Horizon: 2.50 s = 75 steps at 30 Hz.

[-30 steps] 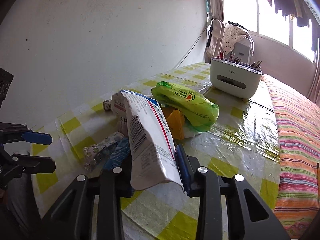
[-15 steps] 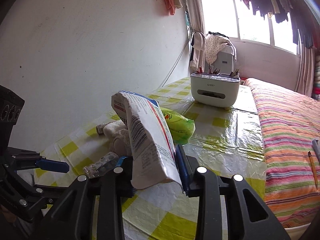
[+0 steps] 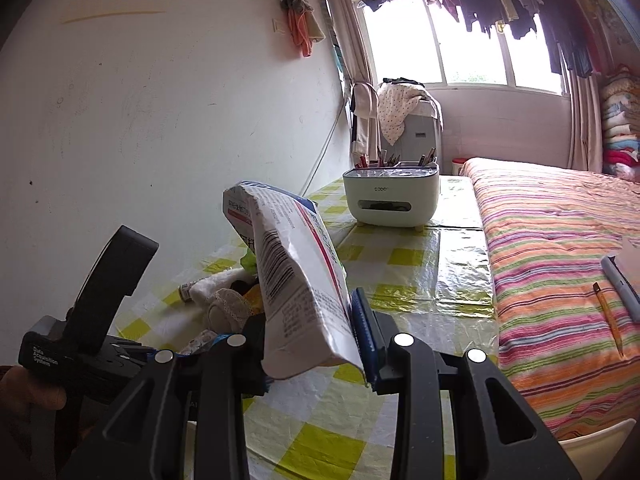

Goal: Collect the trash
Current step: 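Grasp the blue-labelled brown bottle with the left tool while the right holds the box, then carry the bottle and box to the white bin and open both tools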

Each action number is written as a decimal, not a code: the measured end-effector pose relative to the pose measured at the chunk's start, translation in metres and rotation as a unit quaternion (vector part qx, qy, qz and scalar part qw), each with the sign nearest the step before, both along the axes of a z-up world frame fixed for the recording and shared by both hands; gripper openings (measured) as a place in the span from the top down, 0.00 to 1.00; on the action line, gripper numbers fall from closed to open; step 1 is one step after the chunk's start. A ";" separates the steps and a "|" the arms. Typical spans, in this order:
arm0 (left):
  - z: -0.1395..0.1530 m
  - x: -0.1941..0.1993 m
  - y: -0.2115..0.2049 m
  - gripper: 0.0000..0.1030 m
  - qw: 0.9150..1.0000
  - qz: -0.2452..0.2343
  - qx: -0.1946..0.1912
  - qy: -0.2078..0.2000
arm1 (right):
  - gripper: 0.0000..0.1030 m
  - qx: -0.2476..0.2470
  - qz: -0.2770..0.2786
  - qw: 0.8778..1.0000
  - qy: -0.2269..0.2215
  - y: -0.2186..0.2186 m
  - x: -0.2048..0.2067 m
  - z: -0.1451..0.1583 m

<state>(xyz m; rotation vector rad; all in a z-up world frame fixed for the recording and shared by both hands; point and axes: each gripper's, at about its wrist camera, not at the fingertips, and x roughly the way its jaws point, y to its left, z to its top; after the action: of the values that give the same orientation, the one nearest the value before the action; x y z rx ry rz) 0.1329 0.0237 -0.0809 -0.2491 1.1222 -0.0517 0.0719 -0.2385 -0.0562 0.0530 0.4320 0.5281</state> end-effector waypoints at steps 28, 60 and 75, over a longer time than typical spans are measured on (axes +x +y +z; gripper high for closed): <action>0.008 -0.022 -0.038 0.58 0.993 -0.078 0.049 -0.070 | 0.68 0.060 -0.107 0.992 0.007 -0.060 -0.032 -0.009; 0.069 -0.071 -0.146 0.59 0.965 -0.210 0.032 -0.153 | 0.61 0.184 -0.445 0.876 -0.019 -0.154 -0.143 -0.045; 0.071 -0.072 -0.172 0.59 0.958 -0.237 0.034 -0.155 | 0.35 0.180 -0.469 0.863 -0.055 -0.156 -0.156 -0.039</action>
<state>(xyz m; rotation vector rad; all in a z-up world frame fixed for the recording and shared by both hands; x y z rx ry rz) 0.0613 -0.1483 -0.0103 0.0942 0.8470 -0.4627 -0.0843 -0.3947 -0.0950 0.5662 0.1465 -0.3656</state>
